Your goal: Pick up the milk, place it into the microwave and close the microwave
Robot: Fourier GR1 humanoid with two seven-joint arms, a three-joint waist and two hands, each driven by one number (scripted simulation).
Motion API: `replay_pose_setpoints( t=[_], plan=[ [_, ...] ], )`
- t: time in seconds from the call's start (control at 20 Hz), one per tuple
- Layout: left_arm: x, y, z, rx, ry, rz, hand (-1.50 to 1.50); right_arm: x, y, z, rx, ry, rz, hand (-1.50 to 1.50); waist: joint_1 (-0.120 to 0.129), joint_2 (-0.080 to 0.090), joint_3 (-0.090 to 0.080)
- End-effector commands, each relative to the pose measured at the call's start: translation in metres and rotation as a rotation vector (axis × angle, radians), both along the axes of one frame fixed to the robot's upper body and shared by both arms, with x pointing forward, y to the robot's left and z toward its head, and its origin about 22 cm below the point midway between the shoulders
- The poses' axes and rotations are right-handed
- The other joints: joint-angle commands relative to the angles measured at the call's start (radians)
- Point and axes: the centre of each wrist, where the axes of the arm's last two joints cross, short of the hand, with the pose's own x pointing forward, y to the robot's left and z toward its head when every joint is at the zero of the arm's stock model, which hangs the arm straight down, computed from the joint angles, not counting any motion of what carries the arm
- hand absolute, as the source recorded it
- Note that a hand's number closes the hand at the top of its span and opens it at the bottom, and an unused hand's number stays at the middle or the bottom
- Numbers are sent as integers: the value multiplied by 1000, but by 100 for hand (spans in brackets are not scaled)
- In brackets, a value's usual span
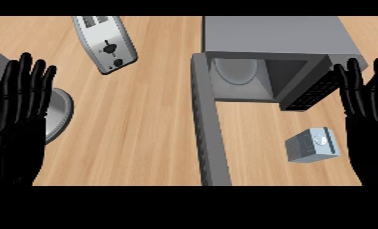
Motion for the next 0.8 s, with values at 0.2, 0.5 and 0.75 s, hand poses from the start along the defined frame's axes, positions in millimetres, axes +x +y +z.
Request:
replay_pose_setpoints(
  t=[0.2,0.5,0.75],
  plan=[
    [-24,4,16,26,-16,53,-150,-38,-16,23,10,-30,214,-150,-26,51,13],
    [-25,-5,-5,-161,113,40,-150,-52,-6,14,135,98,531,-150,-28,53,13],
    [-59,1,0,-161,122,37,-150,-70,-7,27,133,106,521,-150,-23,53,12]
  ],
)
